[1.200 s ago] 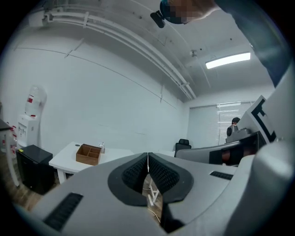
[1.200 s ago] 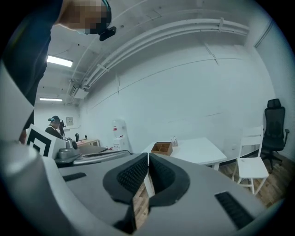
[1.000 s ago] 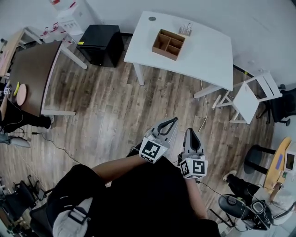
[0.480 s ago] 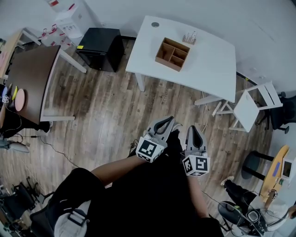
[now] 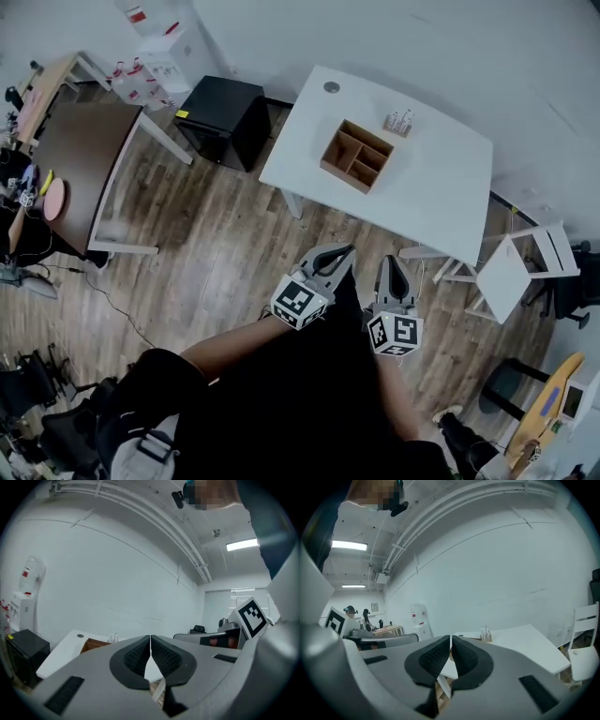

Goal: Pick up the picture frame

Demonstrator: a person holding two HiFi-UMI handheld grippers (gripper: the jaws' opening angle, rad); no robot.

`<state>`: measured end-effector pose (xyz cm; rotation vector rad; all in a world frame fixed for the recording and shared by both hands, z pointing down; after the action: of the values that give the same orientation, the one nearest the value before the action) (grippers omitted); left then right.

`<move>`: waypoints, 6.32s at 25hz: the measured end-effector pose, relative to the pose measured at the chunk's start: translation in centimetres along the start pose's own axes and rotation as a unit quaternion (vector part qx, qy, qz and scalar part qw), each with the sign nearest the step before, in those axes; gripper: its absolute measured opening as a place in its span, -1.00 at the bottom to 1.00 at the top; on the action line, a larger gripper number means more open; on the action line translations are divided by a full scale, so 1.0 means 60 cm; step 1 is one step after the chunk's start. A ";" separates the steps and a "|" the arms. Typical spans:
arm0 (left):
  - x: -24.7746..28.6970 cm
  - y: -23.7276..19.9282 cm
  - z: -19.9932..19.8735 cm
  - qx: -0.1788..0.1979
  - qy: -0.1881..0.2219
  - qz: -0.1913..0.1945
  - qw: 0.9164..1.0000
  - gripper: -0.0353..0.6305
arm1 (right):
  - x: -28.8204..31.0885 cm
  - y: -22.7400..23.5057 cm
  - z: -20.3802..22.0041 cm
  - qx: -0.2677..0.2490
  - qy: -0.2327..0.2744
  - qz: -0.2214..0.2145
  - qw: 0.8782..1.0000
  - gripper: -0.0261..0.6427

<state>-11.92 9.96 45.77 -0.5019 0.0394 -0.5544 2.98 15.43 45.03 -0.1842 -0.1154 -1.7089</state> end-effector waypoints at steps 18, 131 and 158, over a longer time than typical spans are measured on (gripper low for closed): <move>0.414 -0.181 -0.088 0.006 -0.018 -0.098 0.995 -0.84 | 0.346 0.329 0.004 0.004 -0.019 -0.065 0.998 -0.82; 0.785 -0.479 -0.056 -0.054 -0.316 -0.166 0.933 -0.47 | 0.743 0.491 0.154 -0.004 -0.144 -0.036 0.989 -0.71; 0.356 -0.203 -0.044 -0.018 -0.251 -0.092 0.963 -0.50 | 0.310 0.205 0.068 0.012 -0.096 0.035 0.995 -0.71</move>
<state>-0.16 -11.13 51.23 -0.6733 -0.4866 -0.5941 12.80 -3.68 52.18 -0.3314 -0.2697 -1.6168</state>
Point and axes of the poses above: the fingertips, and each gripper's own axes: x forward along the fingers, y to its right, z out of its underside, the point moved 7 cm from there along -x, backward along the fingers, and after that the axes turned 14 degrees about -x, right-handed, at the moved point
